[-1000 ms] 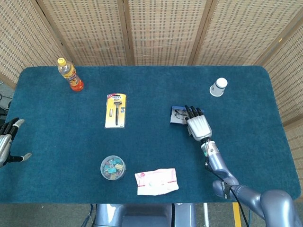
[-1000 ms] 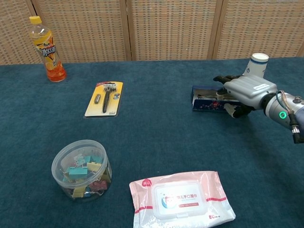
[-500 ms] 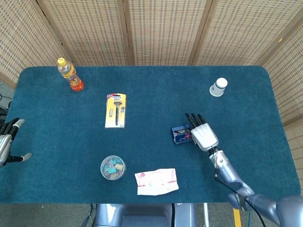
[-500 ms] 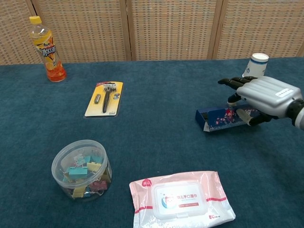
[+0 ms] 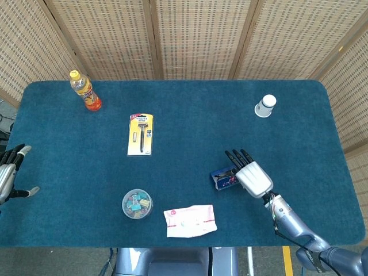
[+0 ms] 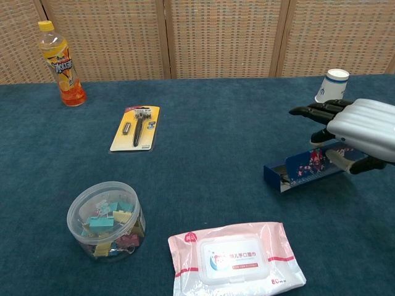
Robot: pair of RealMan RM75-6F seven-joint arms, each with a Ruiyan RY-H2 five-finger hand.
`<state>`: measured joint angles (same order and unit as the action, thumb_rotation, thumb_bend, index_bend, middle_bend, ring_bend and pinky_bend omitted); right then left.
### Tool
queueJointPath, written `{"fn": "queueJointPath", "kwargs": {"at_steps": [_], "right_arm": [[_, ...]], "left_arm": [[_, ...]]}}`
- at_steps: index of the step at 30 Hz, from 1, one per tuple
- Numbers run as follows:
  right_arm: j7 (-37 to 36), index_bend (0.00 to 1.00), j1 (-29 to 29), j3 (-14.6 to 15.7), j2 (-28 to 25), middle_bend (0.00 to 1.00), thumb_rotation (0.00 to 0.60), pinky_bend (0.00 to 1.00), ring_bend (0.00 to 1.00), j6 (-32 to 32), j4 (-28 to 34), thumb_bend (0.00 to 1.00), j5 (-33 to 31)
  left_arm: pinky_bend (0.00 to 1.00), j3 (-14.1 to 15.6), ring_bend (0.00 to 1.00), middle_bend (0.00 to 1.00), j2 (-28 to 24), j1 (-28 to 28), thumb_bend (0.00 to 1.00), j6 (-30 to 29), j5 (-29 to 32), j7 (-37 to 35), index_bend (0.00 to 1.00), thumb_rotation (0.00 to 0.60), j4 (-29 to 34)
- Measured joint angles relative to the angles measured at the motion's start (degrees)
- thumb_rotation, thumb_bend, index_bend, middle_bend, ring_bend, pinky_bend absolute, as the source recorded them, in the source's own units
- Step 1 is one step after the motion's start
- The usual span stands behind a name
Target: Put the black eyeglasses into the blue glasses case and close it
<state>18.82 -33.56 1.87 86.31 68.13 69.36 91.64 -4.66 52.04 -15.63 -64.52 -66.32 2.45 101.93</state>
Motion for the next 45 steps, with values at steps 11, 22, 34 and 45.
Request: {"fn": "queueJointPath", "kwargs": {"at_steps": [11, 22, 34, 45], "right_arm": [[3.84, 0.71, -3.55, -1.81, 0.38, 0.0, 0.6, 0.11, 0.0, -7.27, -2.09, 0.67, -1.21], [6.14, 0.67, -4.63, -2.43, 1.92, 0.0, 0.6, 0.11, 0.0, -9.88, -3.62, 0.65, -2.28], [1.62, 0.0, -4.07, -2.94, 3.55, 0.0, 0.6, 0.11, 0.0, -6.63, -5.31, 0.3, -1.33], [-1.09, 0.0, -3.68, -4.03, 5.87, 0.0, 0.6, 0.11, 0.0, -4.18, -8.23, 0.0, -1.13]], "left_arm": [[0.0, 0.06, 0.0, 0.0, 0.03, -0.17, 0.0, 0.28, 0.52, 0.45, 0.0, 0.6, 0.14], [0.0, 0.02, 0.0, 0.0, 0.05, -0.36, 0.0, 0.56, 1.12, 0.69, 0.0, 0.6, 0.11], [0.0, 0.0, 0.0, 0.0, 0.16, -0.43, 0.0, 0.51, 1.3, 0.86, 0.0, 0.6, 0.09], [0.0, 0.05, 0.0, 0.0, 0.19, -0.47, 0.0, 0.55, 1.23, 0.85, 0.0, 0.6, 0.07]]}}
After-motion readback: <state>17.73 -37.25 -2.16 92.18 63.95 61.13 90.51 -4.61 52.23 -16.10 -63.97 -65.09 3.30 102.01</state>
